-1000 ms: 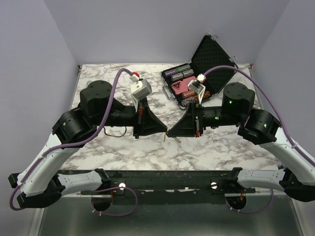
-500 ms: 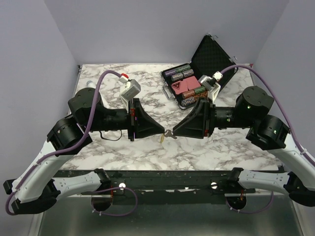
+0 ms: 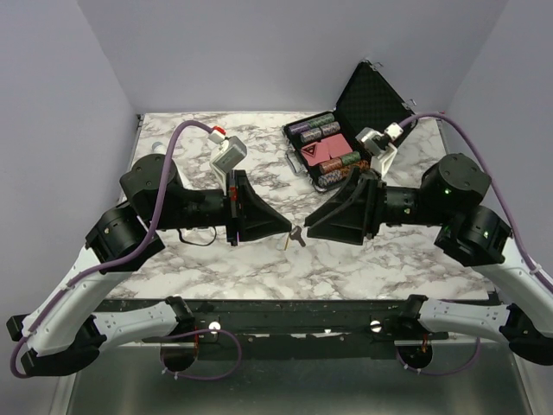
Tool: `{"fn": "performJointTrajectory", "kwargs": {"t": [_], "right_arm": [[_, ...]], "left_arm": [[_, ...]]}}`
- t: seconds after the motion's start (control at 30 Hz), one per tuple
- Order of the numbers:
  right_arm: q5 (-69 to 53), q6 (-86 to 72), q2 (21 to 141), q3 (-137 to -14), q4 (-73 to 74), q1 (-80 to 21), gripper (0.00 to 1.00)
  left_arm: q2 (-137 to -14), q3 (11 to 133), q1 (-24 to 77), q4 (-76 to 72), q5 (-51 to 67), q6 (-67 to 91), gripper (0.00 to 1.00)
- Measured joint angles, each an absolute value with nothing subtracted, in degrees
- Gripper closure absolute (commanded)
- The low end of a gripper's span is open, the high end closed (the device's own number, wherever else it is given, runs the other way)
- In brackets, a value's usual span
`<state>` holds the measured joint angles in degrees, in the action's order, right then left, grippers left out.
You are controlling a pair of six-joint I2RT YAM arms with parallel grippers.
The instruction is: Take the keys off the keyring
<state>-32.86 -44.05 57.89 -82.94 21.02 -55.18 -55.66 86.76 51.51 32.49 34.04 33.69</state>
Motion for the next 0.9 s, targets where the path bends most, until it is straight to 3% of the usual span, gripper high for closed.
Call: {"fn": "performJointTrajectory", "kwargs": {"t": [0.9], "right_arm": [[-31.5, -45.0, 57.6, -78.9, 16.0, -55.2, 0.51]], "left_arm": [[-55.7, 86.7, 52.4, 26.4, 32.2, 38.7, 1.0]]}}
